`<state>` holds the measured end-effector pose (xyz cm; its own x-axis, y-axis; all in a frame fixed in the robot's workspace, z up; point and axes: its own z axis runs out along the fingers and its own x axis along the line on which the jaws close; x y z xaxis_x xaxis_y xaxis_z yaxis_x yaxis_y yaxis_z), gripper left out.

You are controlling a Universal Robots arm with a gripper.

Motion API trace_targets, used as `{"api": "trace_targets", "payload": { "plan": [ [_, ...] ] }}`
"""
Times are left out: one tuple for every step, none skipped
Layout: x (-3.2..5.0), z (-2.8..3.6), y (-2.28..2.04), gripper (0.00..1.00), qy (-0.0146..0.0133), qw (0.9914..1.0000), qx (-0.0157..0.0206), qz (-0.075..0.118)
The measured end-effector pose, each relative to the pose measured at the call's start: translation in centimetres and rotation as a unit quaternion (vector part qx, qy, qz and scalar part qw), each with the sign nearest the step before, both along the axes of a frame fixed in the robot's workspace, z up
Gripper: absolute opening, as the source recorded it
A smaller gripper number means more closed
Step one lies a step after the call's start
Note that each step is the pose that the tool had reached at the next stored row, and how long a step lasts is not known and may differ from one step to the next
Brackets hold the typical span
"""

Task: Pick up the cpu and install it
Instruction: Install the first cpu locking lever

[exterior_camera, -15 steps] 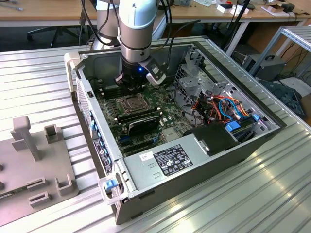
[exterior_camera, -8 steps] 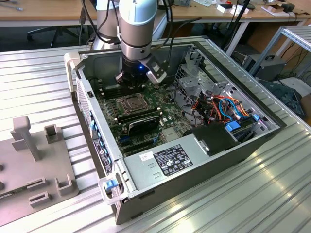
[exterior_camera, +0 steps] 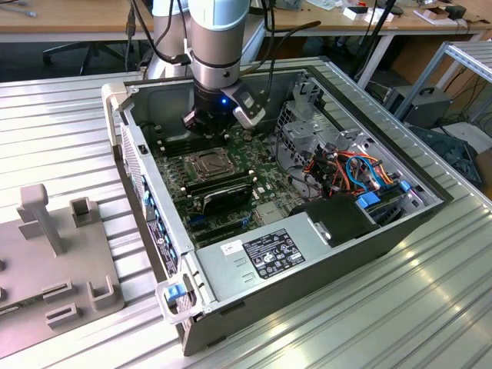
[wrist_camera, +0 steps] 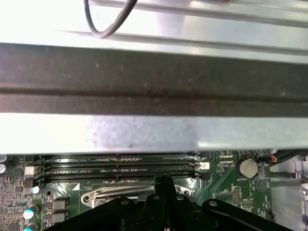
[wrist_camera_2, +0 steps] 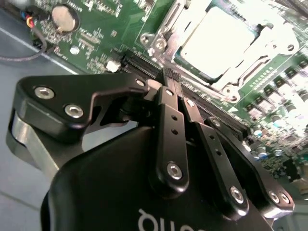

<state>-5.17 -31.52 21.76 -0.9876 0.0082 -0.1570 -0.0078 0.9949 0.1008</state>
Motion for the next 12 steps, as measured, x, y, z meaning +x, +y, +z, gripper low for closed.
{"api": "trace_targets", "payload": {
  "plan": [
    [0.00,0.01,0.00,0.11,0.0051,0.99994,-0.0099,0.000],
    [0.01,0.01,0.00,0.11,0.0083,0.99985,-0.0150,0.000],
    [0.01,0.00,0.00,0.11,0.0092,0.99983,-0.0160,0.000],
    [0.02,0.00,0.00,0.11,0.0113,0.99979,-0.0171,0.000],
    [0.05,0.00,0.00,0.11,0.0155,0.99972,-0.0180,0.000],
    [0.15,-0.01,0.00,0.11,0.0271,0.99942,-0.0208,0.000],
    [0.27,-0.03,0.00,0.11,0.0405,0.99888,-0.0244,0.000],
    [0.31,-0.03,0.00,0.11,0.0469,0.99856,-0.0262,0.000],
    [0.34,-0.03,0.00,0.11,0.0510,0.99832,-0.0275,0.001],
    [0.34,-0.02,-0.01,0.11,0.0524,0.99823,-0.0280,0.001],
    [0.34,-0.02,-0.01,0.11,0.0526,0.99822,-0.0280,0.000],
    [0.34,-0.01,-0.02,0.11,0.0527,0.99822,-0.0280,0.000]
  ]
}}
